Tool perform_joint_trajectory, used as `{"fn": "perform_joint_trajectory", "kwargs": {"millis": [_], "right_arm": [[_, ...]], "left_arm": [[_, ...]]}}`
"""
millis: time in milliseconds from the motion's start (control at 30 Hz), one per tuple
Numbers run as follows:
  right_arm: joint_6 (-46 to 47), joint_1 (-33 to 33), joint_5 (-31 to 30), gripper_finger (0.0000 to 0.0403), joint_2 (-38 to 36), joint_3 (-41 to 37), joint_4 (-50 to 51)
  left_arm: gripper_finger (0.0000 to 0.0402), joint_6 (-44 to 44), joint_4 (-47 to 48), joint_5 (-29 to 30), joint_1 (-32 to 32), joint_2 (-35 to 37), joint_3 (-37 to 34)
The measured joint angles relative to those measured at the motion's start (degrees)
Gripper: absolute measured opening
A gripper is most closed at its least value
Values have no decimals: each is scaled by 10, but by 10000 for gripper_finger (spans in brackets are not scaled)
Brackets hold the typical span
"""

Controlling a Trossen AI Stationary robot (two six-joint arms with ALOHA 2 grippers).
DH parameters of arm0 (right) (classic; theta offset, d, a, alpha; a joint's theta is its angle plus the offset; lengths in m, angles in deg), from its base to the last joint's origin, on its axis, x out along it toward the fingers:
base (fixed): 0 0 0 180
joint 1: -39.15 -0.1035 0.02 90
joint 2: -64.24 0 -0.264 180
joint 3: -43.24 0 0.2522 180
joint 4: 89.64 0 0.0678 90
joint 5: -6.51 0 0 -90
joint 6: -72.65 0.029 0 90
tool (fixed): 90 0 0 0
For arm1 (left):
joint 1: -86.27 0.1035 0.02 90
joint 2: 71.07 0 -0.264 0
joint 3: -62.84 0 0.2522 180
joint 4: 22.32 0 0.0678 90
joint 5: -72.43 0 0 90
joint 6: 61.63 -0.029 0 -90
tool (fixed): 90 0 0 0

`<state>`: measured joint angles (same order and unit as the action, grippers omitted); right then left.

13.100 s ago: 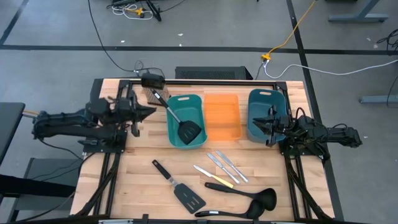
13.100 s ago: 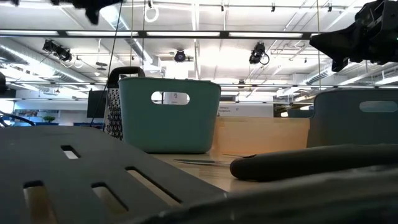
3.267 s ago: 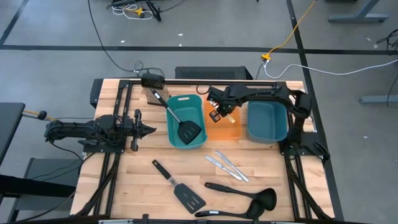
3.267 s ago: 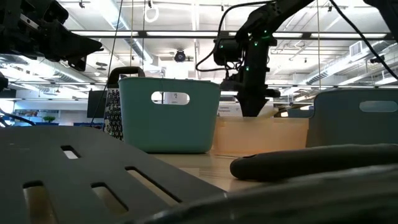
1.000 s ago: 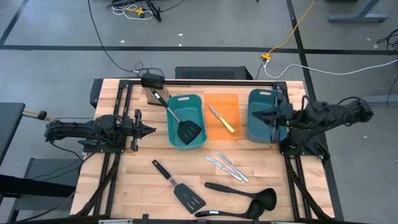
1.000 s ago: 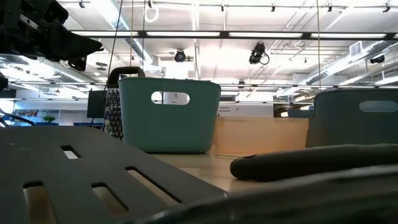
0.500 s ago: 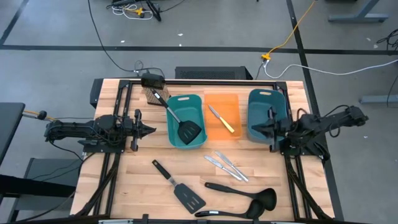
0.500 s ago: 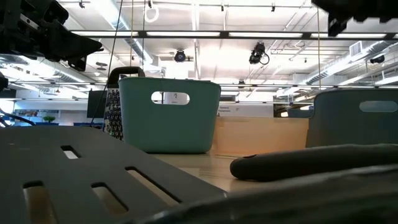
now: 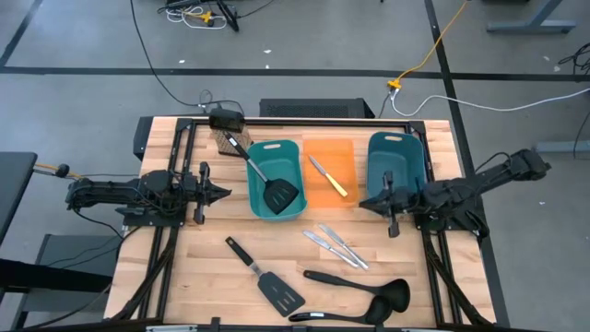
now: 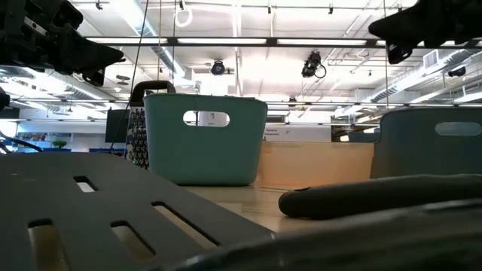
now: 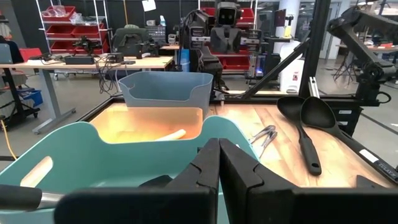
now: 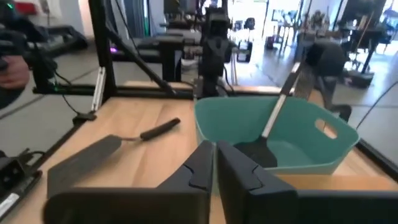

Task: Pick & Place Kitchen Items
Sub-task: Put the top black serving spoon into the blue bin

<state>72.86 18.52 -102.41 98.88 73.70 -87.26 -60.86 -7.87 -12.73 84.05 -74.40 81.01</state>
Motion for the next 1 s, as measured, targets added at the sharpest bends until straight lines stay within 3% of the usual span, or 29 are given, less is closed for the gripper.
{"fn": "perform_joint_trajectory", "kwargs": {"millis": [200,433,667,1000], "right_arm": [[47,-40,-31,78,133,88,42],[176,-78,-29,103,307,275,262],[270,-101,32,143,464,437,441],[381,-152,49,187,630,532,491]], "left_arm": [[9,0,0,0,0,0,0],[9,0,0,0,0,0,0],[9,0,0,0,0,0,0],[9,1,0,0,0,0,0]]}}
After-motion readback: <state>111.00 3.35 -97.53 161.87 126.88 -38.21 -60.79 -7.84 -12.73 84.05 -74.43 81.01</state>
